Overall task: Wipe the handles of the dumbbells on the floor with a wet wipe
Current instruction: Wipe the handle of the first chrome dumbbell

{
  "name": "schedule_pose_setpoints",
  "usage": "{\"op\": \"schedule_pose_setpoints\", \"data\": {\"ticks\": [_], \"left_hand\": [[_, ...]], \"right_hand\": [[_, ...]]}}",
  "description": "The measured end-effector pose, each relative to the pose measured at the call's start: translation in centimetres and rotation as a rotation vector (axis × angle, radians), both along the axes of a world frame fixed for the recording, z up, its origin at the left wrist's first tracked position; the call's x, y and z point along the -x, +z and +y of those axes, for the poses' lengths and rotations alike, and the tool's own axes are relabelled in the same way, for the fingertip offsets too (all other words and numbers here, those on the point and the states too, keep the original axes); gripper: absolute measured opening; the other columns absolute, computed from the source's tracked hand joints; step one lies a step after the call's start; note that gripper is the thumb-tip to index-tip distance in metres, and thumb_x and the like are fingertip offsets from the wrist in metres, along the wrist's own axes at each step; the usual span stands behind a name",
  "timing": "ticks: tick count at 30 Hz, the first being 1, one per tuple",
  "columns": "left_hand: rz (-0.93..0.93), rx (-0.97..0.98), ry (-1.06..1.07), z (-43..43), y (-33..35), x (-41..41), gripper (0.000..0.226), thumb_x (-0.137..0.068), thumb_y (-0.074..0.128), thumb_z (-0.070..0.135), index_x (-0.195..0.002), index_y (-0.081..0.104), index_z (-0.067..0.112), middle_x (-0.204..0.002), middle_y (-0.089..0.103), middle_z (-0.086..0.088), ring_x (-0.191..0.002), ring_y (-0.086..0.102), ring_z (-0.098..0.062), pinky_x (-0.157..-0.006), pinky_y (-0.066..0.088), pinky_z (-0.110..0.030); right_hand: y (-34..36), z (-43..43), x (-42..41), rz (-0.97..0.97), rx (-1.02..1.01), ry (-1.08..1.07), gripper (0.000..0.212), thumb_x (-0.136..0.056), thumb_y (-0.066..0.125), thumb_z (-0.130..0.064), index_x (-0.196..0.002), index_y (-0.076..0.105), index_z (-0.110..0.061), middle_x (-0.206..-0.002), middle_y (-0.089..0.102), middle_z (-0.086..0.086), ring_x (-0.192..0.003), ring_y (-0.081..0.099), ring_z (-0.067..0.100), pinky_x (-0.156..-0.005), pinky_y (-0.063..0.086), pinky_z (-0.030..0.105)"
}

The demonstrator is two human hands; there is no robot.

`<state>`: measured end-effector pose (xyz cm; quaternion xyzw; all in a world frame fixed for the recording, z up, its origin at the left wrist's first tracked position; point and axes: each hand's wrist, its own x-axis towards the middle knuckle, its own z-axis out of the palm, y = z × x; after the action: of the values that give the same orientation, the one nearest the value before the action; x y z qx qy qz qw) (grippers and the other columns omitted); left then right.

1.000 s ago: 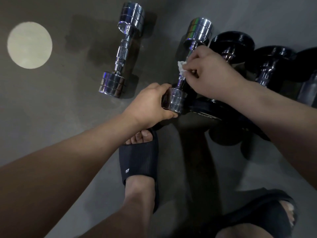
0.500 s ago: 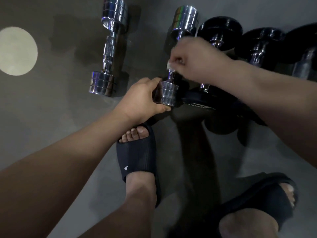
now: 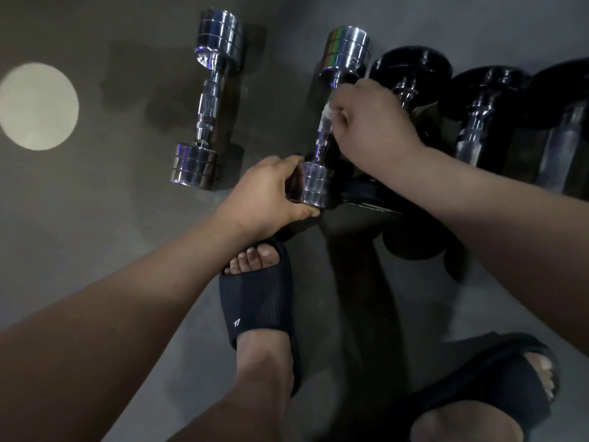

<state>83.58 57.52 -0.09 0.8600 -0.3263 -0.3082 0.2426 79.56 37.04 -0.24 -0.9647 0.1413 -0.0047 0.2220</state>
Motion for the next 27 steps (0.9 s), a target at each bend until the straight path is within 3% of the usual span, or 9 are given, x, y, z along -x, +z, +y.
{"op": "schedule_pose_setpoints", "data": {"ticks": [3,6,10,14,17,21,24,27], "left_hand": [[-0.006,0.005,0.015,0.0,0.1,0.1,0.085,-0.066,0.091,0.043,-0.141,0.056,0.022,-0.101,0.053,0.003,-0.097,0.053,-0.013,-0.088,0.043,-0.025],[-0.005,-0.004,0.004,-0.1,0.1,0.2,0.084,-0.067,0.090,0.044,-0.140,0.056,0.023,-0.101,0.053,0.004,-0.097,0.055,-0.015,-0.089,0.046,-0.028],[0.002,0.003,0.005,0.0,-0.2,0.2,0.083,-0.068,0.090,0.044,-0.140,0.055,0.023,-0.101,0.052,0.004,-0.094,0.054,-0.013,-0.087,0.044,-0.024],[-0.015,0.001,-0.010,0.0,-0.4,0.2,0.087,-0.067,0.090,0.044,-0.143,0.053,0.020,-0.101,0.051,0.004,-0.095,0.051,-0.011,-0.086,0.041,-0.022],[-0.014,0.007,-0.023,0.0,-0.4,0.1,0.083,-0.067,0.090,0.045,-0.139,0.055,0.021,-0.103,0.051,0.004,-0.096,0.054,-0.013,-0.087,0.043,-0.024],[0.003,0.004,-0.077,0.1,-0.7,0.0,0.082,-0.073,0.086,0.036,-0.144,0.049,0.017,-0.125,0.049,-0.001,-0.113,0.054,-0.019,-0.100,0.042,-0.026],[-0.027,-0.011,-0.154,0.4,-1.1,-0.6,0.086,-0.076,0.084,0.027,-0.150,0.042,0.011,-0.142,0.046,-0.007,-0.132,0.046,-0.026,-0.113,0.036,-0.031],[-0.005,0.000,-0.178,0.5,-1.4,-0.5,0.085,-0.079,0.079,0.028,-0.152,0.039,0.011,-0.150,0.045,-0.006,-0.140,0.041,-0.024,-0.117,0.034,-0.036]], "right_hand": [[0.3,-0.1,0.0,-0.005,-0.035,0.054,0.021,-0.098,0.058,-0.025,-0.097,0.071,-0.008,-0.100,0.063,0.013,-0.091,0.060,0.028,-0.077,0.045,0.032],[0.6,-0.9,-2.0,0.021,0.083,0.002,0.027,-0.099,0.051,-0.024,-0.103,0.071,-0.007,-0.107,0.065,0.017,-0.097,0.062,0.034,-0.083,0.050,0.038],[0.4,-0.2,-2.9,0.095,0.264,-0.070,0.025,-0.099,0.048,-0.017,-0.115,0.065,-0.008,-0.120,0.058,0.020,-0.095,0.062,0.043,-0.069,0.045,0.041],[0.4,0.0,-1.9,0.068,0.169,-0.044,0.030,-0.102,0.047,-0.023,-0.115,0.069,-0.007,-0.119,0.061,0.017,-0.106,0.060,0.036,-0.087,0.046,0.038],[1.1,-0.8,-1.7,0.082,0.136,0.073,0.031,-0.103,0.048,-0.026,-0.111,0.070,-0.005,-0.114,0.062,0.018,-0.104,0.060,0.035,-0.088,0.047,0.039],[1.0,-1.4,-2.6,0.112,0.189,0.033,0.025,-0.101,0.047,-0.019,-0.108,0.065,-0.003,-0.115,0.060,0.023,-0.103,0.059,0.040,-0.081,0.044,0.039],[0.8,-0.8,-2.0,0.063,0.120,0.035,0.024,-0.099,0.048,-0.018,-0.105,0.066,-0.003,-0.112,0.062,0.022,-0.101,0.059,0.038,-0.083,0.044,0.039],[0.8,-1.0,-0.6,0.024,0.073,0.055,0.021,-0.099,0.051,-0.017,-0.101,0.066,-0.003,-0.106,0.061,0.020,-0.093,0.059,0.036,-0.079,0.046,0.039]]}}
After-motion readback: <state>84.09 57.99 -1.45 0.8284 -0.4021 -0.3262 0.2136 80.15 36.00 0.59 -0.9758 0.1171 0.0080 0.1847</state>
